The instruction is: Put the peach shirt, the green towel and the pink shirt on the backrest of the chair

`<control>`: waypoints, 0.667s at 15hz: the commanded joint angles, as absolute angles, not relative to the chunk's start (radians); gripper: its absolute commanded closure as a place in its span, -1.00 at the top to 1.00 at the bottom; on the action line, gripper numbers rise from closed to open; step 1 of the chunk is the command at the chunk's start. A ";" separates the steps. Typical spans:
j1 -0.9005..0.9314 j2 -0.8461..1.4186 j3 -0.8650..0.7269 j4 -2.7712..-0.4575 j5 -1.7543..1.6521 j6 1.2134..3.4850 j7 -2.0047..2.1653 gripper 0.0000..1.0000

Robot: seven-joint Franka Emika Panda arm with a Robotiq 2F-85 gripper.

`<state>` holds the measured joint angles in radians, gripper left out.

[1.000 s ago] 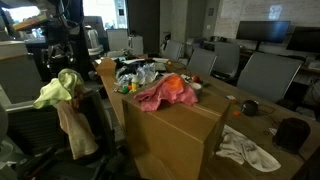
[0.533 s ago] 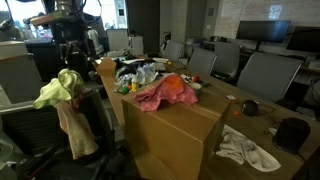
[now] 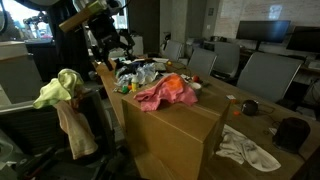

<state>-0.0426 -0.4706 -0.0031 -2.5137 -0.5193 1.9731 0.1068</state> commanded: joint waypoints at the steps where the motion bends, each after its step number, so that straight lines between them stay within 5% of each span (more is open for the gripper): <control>1: -0.102 -0.527 -0.057 -2.581 -0.656 2.180 0.045 1.00; 10: -0.069 -0.436 -0.159 -2.506 -0.434 2.366 -0.238 1.00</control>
<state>-0.0975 -0.4801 -0.1373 -2.5570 -0.5330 2.3428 -0.1315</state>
